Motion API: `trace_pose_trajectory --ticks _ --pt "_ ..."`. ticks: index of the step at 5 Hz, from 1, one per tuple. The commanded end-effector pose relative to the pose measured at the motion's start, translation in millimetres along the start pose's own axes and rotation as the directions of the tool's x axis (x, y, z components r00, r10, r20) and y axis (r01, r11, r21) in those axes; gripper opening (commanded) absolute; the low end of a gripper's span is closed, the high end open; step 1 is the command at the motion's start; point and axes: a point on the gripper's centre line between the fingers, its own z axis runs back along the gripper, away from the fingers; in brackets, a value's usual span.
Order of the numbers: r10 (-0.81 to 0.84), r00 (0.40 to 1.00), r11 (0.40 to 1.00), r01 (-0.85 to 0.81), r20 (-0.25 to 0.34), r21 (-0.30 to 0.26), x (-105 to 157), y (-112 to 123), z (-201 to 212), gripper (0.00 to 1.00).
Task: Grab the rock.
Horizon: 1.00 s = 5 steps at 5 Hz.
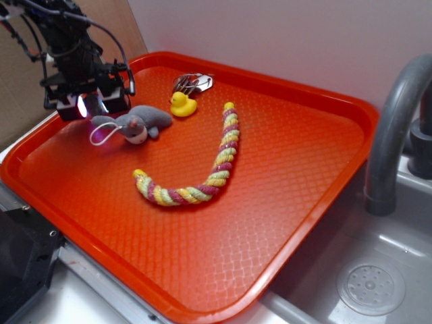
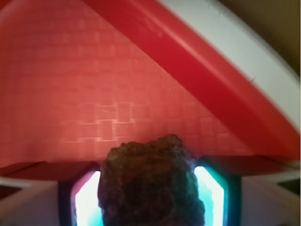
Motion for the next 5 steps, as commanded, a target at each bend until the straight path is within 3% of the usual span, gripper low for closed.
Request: trace_pose_trajectory --ticks 1,2,4,5 --pt "-0.239 0.968 0.962 0.225 -0.081 -0.154 1 -28 85 0.0" --pt "-0.407 0.907 0.898 0.375 -0.11 -0.232 -29 -42 122 0.0" --pt "-0.627 0.779 0.714 0.573 -0.003 -0.401 -78 -47 201 0.0" --pt "-0.694 0.72 0.648 0.62 -0.007 -0.441 -70 -44 204 0.0"
